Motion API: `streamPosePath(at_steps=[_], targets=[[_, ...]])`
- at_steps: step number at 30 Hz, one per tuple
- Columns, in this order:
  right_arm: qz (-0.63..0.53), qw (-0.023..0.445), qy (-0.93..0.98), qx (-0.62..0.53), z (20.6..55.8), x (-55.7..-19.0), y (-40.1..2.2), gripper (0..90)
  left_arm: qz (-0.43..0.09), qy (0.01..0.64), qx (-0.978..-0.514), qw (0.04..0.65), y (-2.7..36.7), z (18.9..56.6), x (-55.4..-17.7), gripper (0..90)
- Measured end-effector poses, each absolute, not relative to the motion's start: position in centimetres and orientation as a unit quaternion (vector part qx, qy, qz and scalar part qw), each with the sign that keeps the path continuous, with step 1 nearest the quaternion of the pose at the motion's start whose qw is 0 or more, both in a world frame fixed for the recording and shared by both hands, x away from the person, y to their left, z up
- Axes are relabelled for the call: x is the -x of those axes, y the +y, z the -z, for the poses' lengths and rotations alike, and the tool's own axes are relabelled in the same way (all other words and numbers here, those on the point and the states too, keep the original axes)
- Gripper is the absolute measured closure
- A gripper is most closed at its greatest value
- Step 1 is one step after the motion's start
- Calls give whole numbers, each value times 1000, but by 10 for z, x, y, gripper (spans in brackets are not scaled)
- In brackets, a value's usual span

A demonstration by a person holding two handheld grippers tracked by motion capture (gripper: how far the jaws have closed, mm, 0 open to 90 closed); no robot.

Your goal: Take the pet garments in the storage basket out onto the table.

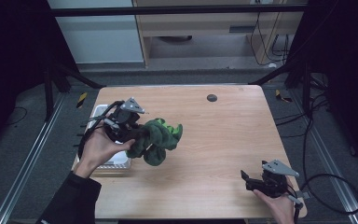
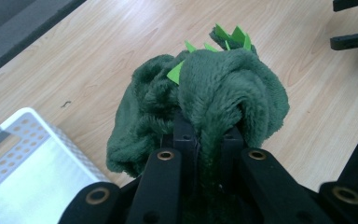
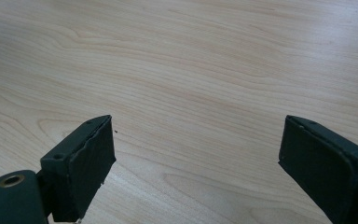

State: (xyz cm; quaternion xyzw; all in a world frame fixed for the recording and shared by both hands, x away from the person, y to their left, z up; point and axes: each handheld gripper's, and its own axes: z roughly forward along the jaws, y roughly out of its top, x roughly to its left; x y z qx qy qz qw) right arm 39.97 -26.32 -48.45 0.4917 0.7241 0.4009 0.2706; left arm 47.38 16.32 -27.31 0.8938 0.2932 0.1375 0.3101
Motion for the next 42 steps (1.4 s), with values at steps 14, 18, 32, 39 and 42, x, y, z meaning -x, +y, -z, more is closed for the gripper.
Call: streamPosePath(at_steps=[14, 18, 32, 39, 42], targets=[[-402, 273, 721, -494, 484, -399, -265, 103, -122, 263, -910, 297, 130, 286, -478, 825], [-402, 275, 721, -493, 484, -399, -265, 103, -115, 257, -912, 299, 120, 291, -479, 825], [-401, 278, 719, -494, 484, -399, -266, 103, -91, 253, -917, 293, 99, 319, -489, 825], [-400, 279, 721, -492, 484, -400, -266, 103, -83, 253, -922, 281, 90, 333, -493, 825], [-400, 279, 721, -492, 484, -399, -266, 102, -81, 251, -923, 278, 87, 339, -494, 825]])
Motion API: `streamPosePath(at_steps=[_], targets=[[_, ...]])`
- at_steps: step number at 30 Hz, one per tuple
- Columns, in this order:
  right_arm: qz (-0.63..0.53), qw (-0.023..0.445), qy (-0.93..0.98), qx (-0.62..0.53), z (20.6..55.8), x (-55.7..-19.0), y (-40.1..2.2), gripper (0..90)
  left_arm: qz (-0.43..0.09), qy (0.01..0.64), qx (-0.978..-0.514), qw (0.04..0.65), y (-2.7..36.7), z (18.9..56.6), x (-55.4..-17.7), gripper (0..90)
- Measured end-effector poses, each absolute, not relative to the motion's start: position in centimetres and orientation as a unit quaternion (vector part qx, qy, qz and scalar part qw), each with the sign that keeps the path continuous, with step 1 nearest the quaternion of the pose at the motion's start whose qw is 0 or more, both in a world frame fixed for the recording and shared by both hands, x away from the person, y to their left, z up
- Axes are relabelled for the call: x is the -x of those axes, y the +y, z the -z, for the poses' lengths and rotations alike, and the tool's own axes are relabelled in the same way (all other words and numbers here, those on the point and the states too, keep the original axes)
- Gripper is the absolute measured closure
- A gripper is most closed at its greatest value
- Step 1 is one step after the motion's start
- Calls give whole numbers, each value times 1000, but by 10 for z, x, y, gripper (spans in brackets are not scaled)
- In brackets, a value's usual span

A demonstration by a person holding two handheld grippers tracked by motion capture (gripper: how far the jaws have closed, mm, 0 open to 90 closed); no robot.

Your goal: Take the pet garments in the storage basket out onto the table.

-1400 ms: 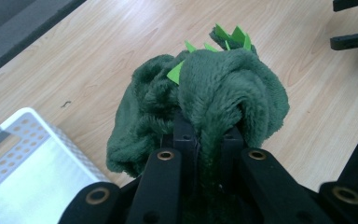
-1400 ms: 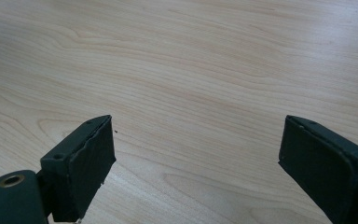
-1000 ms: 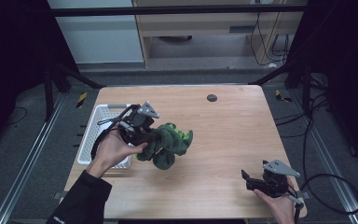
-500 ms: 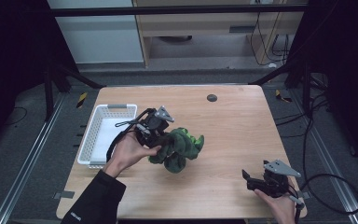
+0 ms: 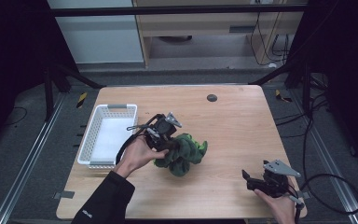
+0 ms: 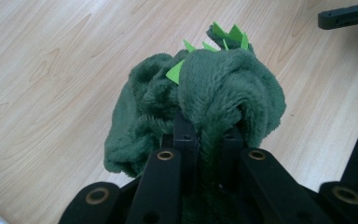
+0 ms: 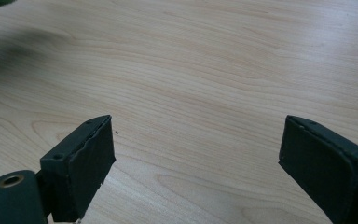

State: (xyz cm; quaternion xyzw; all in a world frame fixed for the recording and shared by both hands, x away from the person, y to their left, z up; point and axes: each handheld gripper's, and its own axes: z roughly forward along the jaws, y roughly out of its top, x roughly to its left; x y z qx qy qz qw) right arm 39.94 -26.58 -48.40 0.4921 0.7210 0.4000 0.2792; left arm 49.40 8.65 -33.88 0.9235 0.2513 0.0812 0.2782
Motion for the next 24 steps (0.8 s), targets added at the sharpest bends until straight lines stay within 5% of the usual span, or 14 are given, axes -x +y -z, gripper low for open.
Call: streamPosePath(at_steps=[24], targets=[[-399, 279, 723, -491, 485, -400, -265, 102, -61, 242, -934, 255, 65, 381, -498, 809]])
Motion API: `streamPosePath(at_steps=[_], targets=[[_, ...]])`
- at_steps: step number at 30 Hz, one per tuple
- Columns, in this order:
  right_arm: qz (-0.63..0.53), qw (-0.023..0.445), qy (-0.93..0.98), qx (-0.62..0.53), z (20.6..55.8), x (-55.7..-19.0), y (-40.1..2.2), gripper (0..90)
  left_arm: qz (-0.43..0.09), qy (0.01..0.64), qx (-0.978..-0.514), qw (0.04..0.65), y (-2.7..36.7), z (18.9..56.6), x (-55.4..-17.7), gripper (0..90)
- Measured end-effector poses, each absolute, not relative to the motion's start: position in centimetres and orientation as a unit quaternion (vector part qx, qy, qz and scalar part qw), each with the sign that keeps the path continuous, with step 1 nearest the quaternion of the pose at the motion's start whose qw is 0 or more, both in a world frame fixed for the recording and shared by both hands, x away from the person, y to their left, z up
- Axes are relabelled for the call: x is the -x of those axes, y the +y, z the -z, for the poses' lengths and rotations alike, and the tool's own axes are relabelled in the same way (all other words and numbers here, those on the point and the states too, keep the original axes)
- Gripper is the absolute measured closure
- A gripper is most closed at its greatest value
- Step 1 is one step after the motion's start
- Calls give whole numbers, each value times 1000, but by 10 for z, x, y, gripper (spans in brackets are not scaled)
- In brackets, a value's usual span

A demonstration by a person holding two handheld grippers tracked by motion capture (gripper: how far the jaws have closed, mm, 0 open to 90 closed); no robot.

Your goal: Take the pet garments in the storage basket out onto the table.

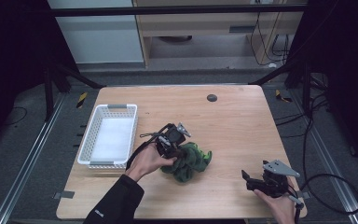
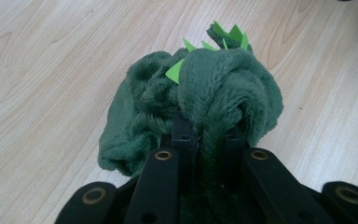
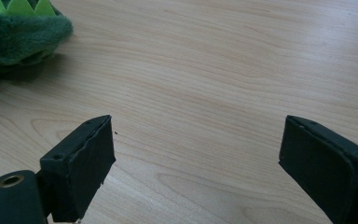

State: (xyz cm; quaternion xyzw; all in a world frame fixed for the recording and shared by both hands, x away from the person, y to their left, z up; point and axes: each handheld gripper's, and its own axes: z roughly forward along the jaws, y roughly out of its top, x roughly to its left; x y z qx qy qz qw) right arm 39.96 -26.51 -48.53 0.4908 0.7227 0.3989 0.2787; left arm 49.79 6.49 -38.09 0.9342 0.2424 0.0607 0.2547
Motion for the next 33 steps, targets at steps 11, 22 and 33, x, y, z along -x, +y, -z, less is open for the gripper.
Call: streamPosePath(at_steps=[11, 22, 33], targets=[[-398, 278, 723, -491, 486, -400, -265, 101, -52, 238, -936, 255, 62, 396, -498, 752], [-397, 278, 724, -491, 486, -400, -265, 101, -55, 226, -940, 249, 60, 405, -495, 552], [-397, 279, 723, -492, 486, -400, -265, 100, -68, 221, -936, 264, 72, 403, -489, 407]])
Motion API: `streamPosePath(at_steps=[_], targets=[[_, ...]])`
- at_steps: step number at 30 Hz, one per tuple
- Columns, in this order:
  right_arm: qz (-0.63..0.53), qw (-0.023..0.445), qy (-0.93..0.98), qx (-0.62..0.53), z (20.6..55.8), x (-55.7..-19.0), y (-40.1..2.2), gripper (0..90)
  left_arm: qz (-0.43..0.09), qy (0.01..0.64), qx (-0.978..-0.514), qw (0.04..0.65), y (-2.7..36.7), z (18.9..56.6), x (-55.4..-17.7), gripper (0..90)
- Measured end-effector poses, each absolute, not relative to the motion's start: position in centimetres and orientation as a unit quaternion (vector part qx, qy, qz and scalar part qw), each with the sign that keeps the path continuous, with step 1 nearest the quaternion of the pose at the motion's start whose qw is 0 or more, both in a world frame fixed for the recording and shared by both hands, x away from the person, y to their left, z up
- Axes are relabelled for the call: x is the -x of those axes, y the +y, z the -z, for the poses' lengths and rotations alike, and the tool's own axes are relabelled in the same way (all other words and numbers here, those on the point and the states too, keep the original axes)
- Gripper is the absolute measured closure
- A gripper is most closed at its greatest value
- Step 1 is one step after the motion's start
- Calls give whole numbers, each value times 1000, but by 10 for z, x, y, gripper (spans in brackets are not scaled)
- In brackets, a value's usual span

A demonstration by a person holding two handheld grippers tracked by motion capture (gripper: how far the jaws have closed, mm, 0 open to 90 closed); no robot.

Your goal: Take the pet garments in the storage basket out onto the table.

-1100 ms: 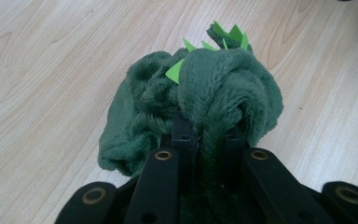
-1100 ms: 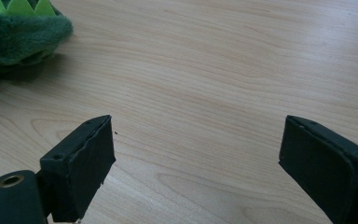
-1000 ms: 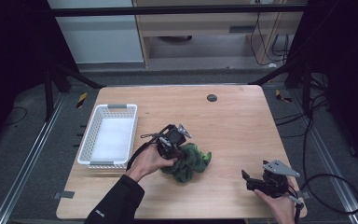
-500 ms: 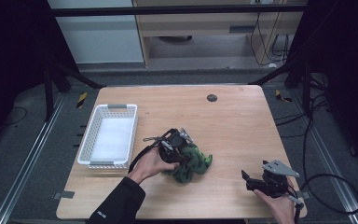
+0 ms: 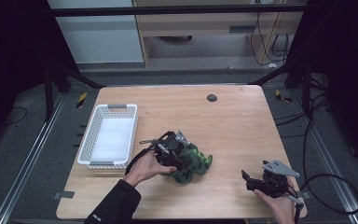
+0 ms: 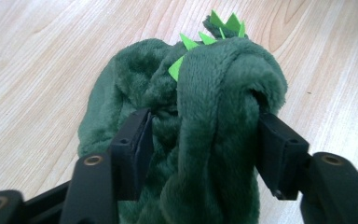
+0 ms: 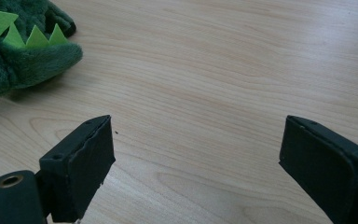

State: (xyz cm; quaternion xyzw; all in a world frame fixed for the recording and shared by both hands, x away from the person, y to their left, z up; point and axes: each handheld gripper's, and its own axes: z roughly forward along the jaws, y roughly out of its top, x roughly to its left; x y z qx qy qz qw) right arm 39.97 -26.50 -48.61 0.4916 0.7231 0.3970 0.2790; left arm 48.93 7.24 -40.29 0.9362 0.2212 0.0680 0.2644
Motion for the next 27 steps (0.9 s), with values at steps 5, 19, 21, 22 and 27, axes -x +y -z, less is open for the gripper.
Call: streamPosePath(at_steps=[5, 19, 21, 22, 27], targets=[[-397, 280, 723, -491, 486, -400, -265, 99, -72, 223, -929, 287, 84, 397, -483, 369], [-398, 278, 722, -492, 486, -400, -265, 94, -100, 246, -903, 338, 119, 389, -462, 310], [-399, 277, 721, -494, 486, -400, -265, 94, -102, 256, -895, 350, 125, 389, -460, 311], [-399, 277, 721, -494, 486, -400, -265, 94, -106, 262, -891, 356, 128, 389, -459, 310], [-399, 278, 722, -493, 486, -400, -265, 94, -124, 283, -872, 380, 142, 393, -451, 315]])
